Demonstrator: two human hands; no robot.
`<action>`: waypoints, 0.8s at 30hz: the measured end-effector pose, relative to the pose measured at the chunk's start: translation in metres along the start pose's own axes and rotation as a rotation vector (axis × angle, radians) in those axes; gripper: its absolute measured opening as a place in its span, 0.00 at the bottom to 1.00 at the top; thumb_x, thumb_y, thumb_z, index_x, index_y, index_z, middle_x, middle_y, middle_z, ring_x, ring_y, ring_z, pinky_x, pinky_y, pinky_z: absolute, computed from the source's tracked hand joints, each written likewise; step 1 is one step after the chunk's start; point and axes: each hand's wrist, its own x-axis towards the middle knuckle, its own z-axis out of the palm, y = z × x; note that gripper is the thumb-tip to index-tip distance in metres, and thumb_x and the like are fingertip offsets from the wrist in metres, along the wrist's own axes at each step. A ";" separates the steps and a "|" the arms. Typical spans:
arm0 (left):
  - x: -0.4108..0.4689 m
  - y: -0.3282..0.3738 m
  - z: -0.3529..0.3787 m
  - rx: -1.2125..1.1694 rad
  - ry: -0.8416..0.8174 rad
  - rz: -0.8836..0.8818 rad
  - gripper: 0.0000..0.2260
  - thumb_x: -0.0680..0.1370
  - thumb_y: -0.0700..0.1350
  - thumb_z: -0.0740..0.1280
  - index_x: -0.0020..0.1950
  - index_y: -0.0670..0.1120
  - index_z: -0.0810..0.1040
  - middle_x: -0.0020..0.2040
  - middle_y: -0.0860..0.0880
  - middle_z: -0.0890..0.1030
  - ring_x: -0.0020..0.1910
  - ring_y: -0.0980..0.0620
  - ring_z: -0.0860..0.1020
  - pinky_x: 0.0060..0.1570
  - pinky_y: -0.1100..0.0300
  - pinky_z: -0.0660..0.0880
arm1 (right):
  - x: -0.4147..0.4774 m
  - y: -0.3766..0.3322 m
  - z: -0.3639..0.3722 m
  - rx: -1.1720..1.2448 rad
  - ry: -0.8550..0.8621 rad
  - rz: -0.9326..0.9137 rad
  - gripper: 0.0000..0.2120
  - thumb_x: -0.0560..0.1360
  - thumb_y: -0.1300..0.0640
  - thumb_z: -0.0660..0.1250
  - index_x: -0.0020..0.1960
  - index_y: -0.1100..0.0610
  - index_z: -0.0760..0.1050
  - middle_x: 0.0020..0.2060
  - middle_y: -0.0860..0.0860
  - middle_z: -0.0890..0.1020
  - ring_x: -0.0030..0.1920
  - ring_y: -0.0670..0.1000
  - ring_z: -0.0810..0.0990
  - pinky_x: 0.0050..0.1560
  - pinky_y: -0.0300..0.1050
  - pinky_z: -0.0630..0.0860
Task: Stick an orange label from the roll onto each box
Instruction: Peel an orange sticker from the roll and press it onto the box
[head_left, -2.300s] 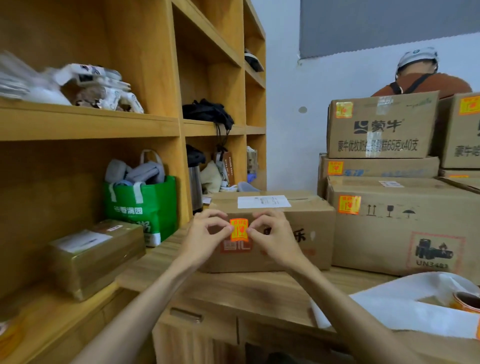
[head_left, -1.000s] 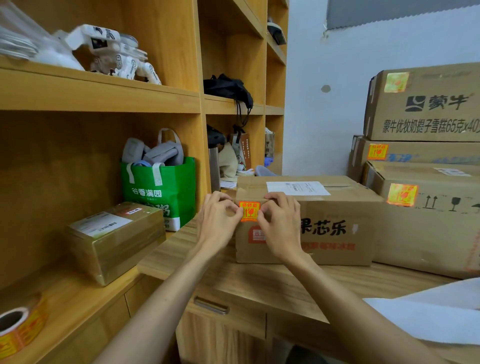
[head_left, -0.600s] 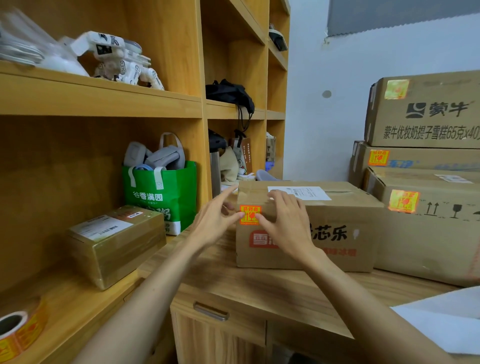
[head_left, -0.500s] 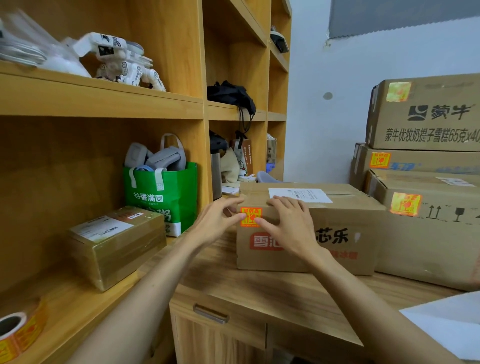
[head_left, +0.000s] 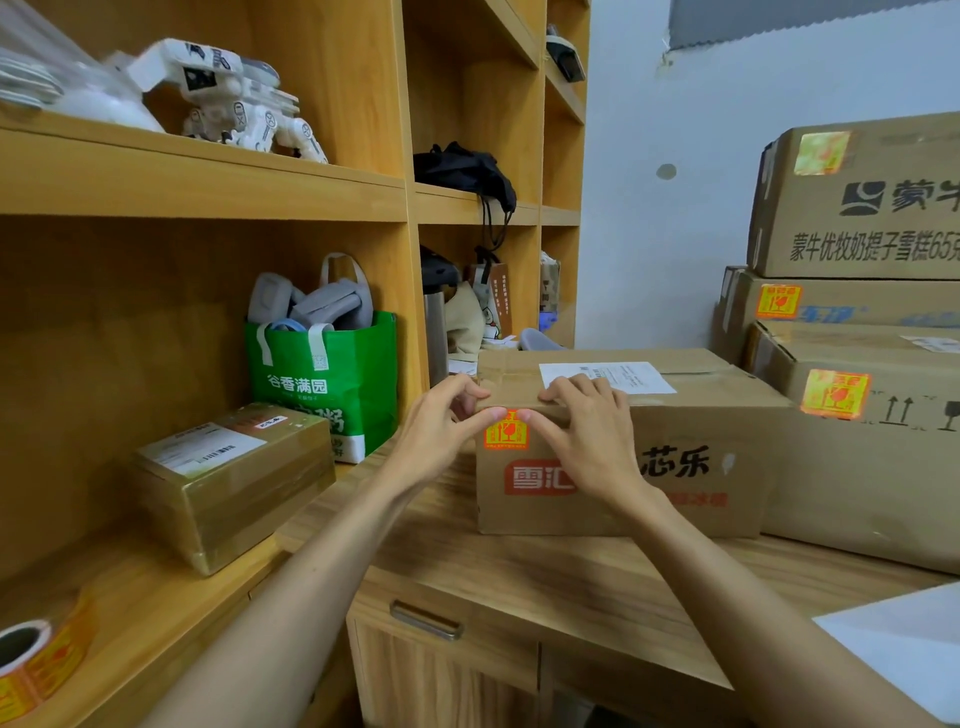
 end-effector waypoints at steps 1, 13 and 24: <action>0.000 -0.001 -0.001 -0.017 -0.014 -0.006 0.07 0.77 0.51 0.74 0.47 0.50 0.78 0.44 0.45 0.80 0.44 0.48 0.77 0.44 0.58 0.74 | 0.001 0.001 0.000 0.012 -0.005 0.001 0.17 0.76 0.37 0.64 0.51 0.50 0.76 0.50 0.47 0.79 0.52 0.50 0.71 0.56 0.46 0.61; -0.004 -0.015 -0.009 0.011 -0.134 0.031 0.15 0.76 0.49 0.75 0.60 0.51 0.78 0.50 0.56 0.78 0.52 0.58 0.78 0.52 0.64 0.75 | -0.004 0.012 0.000 -0.096 -0.055 -0.125 0.26 0.72 0.30 0.60 0.57 0.49 0.74 0.53 0.46 0.76 0.54 0.49 0.70 0.58 0.48 0.65; -0.008 -0.022 -0.001 0.143 -0.139 0.091 0.25 0.73 0.50 0.77 0.66 0.54 0.70 0.51 0.54 0.76 0.51 0.58 0.75 0.44 0.63 0.75 | -0.006 0.012 0.010 -0.230 0.009 -0.163 0.30 0.69 0.29 0.67 0.58 0.52 0.72 0.53 0.48 0.77 0.55 0.51 0.72 0.59 0.50 0.68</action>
